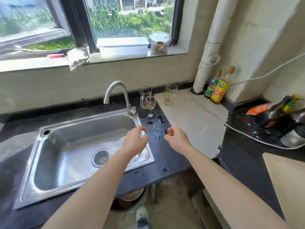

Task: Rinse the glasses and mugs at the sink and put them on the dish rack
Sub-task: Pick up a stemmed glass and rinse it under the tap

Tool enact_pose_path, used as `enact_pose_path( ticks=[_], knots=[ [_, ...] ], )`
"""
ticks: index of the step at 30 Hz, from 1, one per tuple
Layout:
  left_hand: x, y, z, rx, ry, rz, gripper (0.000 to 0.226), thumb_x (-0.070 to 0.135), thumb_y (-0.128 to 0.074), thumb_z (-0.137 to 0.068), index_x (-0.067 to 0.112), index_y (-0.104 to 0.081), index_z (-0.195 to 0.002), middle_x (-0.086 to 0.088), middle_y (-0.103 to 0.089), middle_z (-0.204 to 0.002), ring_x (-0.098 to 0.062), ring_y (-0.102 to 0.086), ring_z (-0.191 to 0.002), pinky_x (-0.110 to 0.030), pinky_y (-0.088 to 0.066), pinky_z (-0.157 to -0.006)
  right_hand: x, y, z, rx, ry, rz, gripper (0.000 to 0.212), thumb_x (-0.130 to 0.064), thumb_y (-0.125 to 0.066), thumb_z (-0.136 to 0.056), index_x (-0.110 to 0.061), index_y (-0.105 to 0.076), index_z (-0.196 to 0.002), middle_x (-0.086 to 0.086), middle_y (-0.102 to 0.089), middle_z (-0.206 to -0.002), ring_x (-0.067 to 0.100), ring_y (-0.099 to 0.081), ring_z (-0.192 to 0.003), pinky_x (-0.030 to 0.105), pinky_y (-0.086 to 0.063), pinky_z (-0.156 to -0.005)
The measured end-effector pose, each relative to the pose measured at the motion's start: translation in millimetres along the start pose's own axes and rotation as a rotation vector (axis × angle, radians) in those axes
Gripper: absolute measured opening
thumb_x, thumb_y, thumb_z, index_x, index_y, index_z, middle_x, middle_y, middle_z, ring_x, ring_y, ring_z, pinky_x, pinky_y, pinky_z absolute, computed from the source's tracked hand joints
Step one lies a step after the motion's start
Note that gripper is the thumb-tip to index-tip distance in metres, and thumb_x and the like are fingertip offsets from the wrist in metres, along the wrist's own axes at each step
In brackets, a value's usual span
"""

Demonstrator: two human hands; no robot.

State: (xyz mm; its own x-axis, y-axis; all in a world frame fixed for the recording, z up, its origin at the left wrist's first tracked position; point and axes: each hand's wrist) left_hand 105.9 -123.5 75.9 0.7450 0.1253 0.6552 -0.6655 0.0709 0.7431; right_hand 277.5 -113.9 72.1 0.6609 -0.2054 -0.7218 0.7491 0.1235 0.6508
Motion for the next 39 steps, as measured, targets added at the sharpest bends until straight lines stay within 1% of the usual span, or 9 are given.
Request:
enact_pose_path(
  ticks=[11, 15, 21, 24, 28, 31, 34, 36, 39],
  knots=[
    [-20.3, -1.8, -171.2, -0.152, 0.202, 0.449, 0.054, -0.002, -0.033, -0.093, 0.013, -0.037, -0.145, -0.001, -0.04, -0.149, -0.016, -0.036, -0.138, -0.026, -0.026, -0.113, -47.8, -26.4, -203.0, -0.057, 0.021, 0.084, 0.075, -0.028, -0.068, -0.081, -0.019, -0.033, -0.146, 0.006, -0.046, -0.145, 0.027, -0.047, -0.128, 0.038, -0.043, -0.101],
    [-26.4, -10.3, -212.0, -0.215, 0.306, 0.621, 0.058, -0.006, -0.034, -0.093, 0.015, -0.032, -0.148, -0.003, -0.036, -0.151, -0.019, -0.034, -0.139, -0.042, -0.03, -0.115, -50.4, -33.0, -247.6, -0.091, 0.057, 0.135, 0.091, -0.024, -0.079, -0.067, -0.024, -0.032, -0.145, 0.002, -0.045, -0.144, 0.026, -0.048, -0.126, 0.041, -0.045, -0.1],
    [-31.9, -14.7, -231.6, -0.295, 0.255, 0.679, 0.062, -0.009, -0.032, -0.092, 0.018, -0.031, -0.148, 0.003, -0.038, -0.15, -0.016, -0.034, -0.139, -0.04, -0.029, -0.115, -51.7, -31.5, -264.9, -0.126, 0.084, 0.132, 0.077, -0.025, -0.083, -0.067, -0.023, -0.047, -0.135, -0.001, -0.059, -0.127, 0.018, -0.056, -0.113, 0.028, -0.045, -0.087],
    [-36.6, -11.8, -219.7, -0.286, 0.184, 0.658, 0.069, -0.011, -0.035, -0.087, 0.021, -0.033, -0.148, 0.005, -0.042, -0.147, -0.011, -0.042, -0.131, -0.03, -0.035, -0.107, -57.4, -27.1, -249.6, -0.141, 0.097, 0.124, 0.073, -0.025, -0.085, -0.065, -0.026, -0.051, -0.129, -0.005, -0.061, -0.116, 0.016, -0.058, -0.101, 0.027, -0.047, -0.079],
    [-57.9, -9.7, -197.1, -0.186, 0.062, 0.608, 0.071, 0.005, -0.063, -0.08, 0.043, -0.042, -0.137, 0.021, -0.057, -0.127, 0.007, -0.049, -0.117, -0.026, -0.042, -0.097, -75.2, -26.4, -221.9, -0.205, 0.138, 0.039, 0.063, -0.031, -0.087, -0.06, -0.032, -0.057, -0.115, -0.011, -0.062, -0.102, 0.008, -0.059, -0.088, 0.021, -0.045, -0.067],
    [-74.1, -2.5, -181.1, -0.129, 0.082, 0.682, 0.07, 0.018, -0.077, -0.075, 0.043, -0.046, -0.133, 0.017, -0.064, -0.118, 0.001, -0.055, -0.114, -0.025, -0.046, -0.094, -89.6, -37.5, -207.2, -0.265, 0.128, -0.007, 0.062, -0.037, -0.087, -0.061, -0.031, -0.057, -0.114, -0.012, -0.064, -0.099, 0.001, -0.058, -0.087, 0.019, -0.044, -0.068],
    [-96.3, 14.2, -167.4, -0.043, 0.117, 0.712, 0.06, 0.016, -0.082, -0.073, 0.031, -0.053, -0.123, 0.009, -0.069, -0.106, -0.003, -0.062, -0.103, -0.018, -0.045, -0.087, -106.7, -59.2, -198.0, -0.399, 0.128, -0.035, 0.062, -0.043, -0.084, -0.065, -0.027, -0.06, -0.12, -0.011, -0.066, -0.1, 0.002, -0.062, -0.092, 0.02, -0.049, -0.078],
    [-113.2, 23.9, -160.7, -0.021, 0.17, 0.785, 0.055, 0.008, -0.082, -0.071, 0.025, -0.054, -0.116, -0.002, -0.07, -0.099, -0.014, -0.066, -0.093, -0.026, -0.052, -0.081, -114.2, -72.9, -199.1, -0.486, 0.098, -0.101, 0.06, -0.052, -0.074, -0.073, -0.023, -0.061, -0.123, -0.009, -0.068, -0.107, 0.003, -0.062, -0.101, 0.027, -0.049, -0.092],
    [-136.2, 36.4, -155.8, -0.003, 0.239, 0.836, 0.054, 0.001, -0.081, -0.07, 0.023, -0.054, -0.111, -0.009, -0.069, -0.096, -0.02, -0.066, -0.086, -0.036, -0.053, -0.072, -112.6, -94.4, -214.7, -0.295, 0.071, 0.022, 0.056, -0.053, -0.062, -0.084, -0.017, -0.057, -0.126, -0.003, -0.067, -0.111, 0.014, -0.061, -0.106, 0.039, -0.049, -0.096]
  ],
)
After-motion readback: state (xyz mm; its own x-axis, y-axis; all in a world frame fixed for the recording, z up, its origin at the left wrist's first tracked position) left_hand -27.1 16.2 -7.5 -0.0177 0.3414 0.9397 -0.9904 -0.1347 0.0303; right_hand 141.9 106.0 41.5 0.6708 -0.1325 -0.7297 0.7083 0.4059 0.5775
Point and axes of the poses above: each hand's wrist, its own z-axis away from the middle knuckle, its own y-axis out of the back of the hand, x = y × z
